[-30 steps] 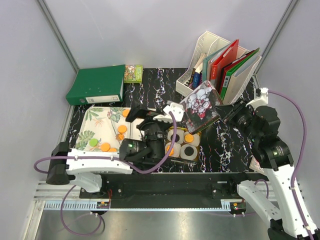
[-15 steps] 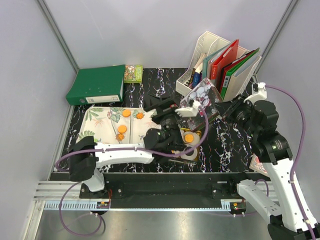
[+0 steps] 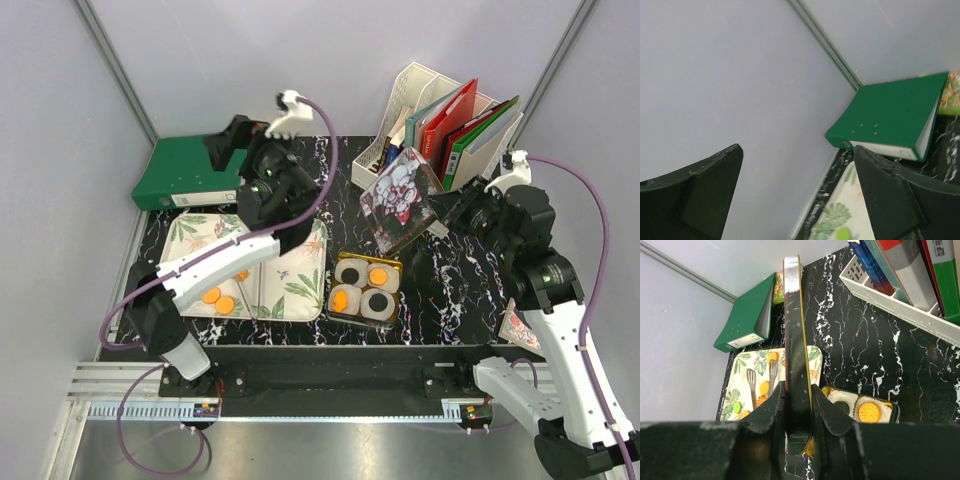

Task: Pack the cookies

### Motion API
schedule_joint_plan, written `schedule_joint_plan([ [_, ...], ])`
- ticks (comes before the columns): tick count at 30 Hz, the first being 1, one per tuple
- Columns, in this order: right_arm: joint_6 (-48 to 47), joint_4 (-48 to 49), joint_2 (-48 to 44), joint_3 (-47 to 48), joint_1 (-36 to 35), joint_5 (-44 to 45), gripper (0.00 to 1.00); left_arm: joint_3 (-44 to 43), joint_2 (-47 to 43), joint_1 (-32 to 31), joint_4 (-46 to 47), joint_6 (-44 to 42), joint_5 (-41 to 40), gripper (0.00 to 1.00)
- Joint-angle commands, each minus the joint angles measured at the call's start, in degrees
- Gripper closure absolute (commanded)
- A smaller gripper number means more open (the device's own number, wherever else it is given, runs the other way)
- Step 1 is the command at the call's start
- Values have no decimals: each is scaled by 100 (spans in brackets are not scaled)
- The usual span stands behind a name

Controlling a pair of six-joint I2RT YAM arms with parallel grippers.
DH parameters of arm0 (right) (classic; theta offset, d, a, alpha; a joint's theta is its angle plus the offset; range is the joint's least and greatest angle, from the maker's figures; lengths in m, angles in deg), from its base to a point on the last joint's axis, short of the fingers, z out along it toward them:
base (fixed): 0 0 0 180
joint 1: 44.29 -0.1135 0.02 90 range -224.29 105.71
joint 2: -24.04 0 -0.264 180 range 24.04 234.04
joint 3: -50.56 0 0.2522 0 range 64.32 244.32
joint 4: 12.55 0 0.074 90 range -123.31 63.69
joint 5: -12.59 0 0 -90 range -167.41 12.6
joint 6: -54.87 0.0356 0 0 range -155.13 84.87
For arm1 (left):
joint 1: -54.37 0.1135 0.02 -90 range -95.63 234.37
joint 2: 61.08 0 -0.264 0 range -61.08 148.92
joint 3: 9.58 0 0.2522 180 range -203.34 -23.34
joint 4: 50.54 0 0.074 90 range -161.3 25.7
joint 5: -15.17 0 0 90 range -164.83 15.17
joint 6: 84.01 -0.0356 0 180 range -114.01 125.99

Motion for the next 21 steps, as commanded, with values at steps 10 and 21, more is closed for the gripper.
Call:
schedule_joint_plan([
  [10,-349,91,281,786,-14,132,100,-4145,1181,1543,-11283,9942,2599,1],
  [21,-210,407,290,373,-23,238,100,-524,-485,3857,-9778,14860,10139,1],
])
